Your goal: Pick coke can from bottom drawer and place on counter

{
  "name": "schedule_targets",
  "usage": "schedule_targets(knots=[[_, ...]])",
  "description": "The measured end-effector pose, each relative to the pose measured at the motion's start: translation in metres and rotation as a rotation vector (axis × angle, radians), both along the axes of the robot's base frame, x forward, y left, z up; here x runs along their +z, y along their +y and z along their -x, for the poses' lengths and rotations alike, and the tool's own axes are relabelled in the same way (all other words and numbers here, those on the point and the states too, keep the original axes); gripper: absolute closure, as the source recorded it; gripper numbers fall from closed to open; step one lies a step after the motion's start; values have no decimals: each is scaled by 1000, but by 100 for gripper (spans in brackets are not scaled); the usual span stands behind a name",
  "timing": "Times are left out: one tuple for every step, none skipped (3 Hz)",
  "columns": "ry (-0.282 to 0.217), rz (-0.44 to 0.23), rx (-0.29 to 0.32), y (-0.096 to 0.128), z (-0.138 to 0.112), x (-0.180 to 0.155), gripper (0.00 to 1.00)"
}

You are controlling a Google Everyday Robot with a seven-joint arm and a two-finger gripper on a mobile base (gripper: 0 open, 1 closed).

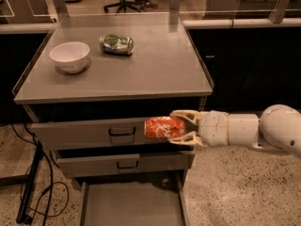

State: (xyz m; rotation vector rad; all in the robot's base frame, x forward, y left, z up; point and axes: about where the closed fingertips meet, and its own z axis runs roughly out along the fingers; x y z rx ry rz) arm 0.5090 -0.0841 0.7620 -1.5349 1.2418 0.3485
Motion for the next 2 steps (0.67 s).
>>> schedule_targets(knots=[[0, 0, 0, 0, 0, 0, 100], [-14, 21, 16, 6, -8, 14, 100]])
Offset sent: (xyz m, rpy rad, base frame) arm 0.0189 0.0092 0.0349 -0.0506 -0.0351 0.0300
